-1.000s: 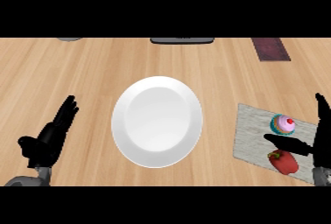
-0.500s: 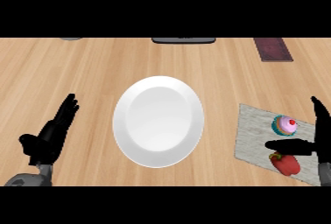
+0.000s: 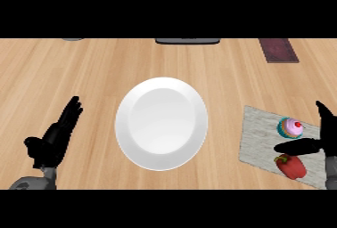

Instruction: Pick the cupcake from the placemat and place it in the plate

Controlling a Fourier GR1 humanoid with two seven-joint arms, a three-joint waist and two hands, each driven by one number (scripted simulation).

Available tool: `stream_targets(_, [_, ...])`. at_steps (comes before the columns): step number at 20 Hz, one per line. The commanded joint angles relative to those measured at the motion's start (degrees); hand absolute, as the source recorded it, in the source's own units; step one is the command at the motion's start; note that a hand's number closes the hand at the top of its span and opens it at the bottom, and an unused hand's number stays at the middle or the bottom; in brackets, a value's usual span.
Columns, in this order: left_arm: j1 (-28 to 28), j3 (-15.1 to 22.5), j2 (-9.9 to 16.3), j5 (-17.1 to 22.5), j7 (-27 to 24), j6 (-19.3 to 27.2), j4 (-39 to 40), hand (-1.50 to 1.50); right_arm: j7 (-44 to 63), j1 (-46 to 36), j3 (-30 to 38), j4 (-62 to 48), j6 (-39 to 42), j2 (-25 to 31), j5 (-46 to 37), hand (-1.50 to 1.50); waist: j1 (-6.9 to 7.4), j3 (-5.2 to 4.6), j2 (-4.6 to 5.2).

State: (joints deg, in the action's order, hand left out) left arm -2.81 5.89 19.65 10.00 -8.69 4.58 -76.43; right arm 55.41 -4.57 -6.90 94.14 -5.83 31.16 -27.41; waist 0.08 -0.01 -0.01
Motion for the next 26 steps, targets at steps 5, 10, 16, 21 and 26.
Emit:
stream_targets(5, [-0.15, -3.85, -0.41, -1.93, 0.91, -3.27, -0.68, 0.0, -4.94, -5.23, 2.65, -12.38, 2.89, -5.48, -4.2, -1.5, 0.12, 0.01, 0.03])
stream_targets(10, [4.09, -2.93, -2.79, -3.26, 0.78, -2.92, -4.46, 0.0, -8.9, -7.37, 5.25, -20.61, 2.31, -6.06, -6.42, -1.5, 0.39, 0.03, 0.04])
stream_targets(16, [-0.87, -5.85, -4.16, -5.71, -2.05, -4.94, 3.22, 0.0, -8.59, -3.93, 5.67, -15.59, 4.37, -9.07, -8.13, -1.5, -0.15, 0.0, 0.0])
stream_targets(21, [1.78, -6.15, -4.44, -5.48, -1.41, -5.87, 0.32, 0.0, -21.3, -6.75, 6.64, -27.27, 2.0, -10.45, -7.77, 1.5, 0.17, 0.02, 0.03])
stream_targets(26, [-0.27, -7.56, -4.88, -7.29, 2.36, -5.92, -0.57, 0.0, -26.89, -7.37, 9.27, -31.18, 1.15, -9.51, -9.91, 1.5, 0.04, 0.02, 0.01])
